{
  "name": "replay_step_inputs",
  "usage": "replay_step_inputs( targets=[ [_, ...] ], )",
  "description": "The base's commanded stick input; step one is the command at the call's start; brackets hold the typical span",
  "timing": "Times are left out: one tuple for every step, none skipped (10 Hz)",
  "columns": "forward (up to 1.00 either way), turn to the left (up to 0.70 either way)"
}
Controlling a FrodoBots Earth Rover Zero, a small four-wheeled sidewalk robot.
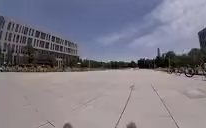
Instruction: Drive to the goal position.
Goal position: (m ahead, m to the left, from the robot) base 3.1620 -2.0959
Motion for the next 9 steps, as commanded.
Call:
replay_step_inputs(
  targets=[
    [0.45, 0.00],
    [0.45, 0.00],
    [0.45, 0.00],
    [0.45, 0.00],
    [0.45, 0.00],
    [0.45, 0.00],
    [0.45, 0.00],
    [0.45, 0.00],
    [0.45, 0.00]
  ],
)
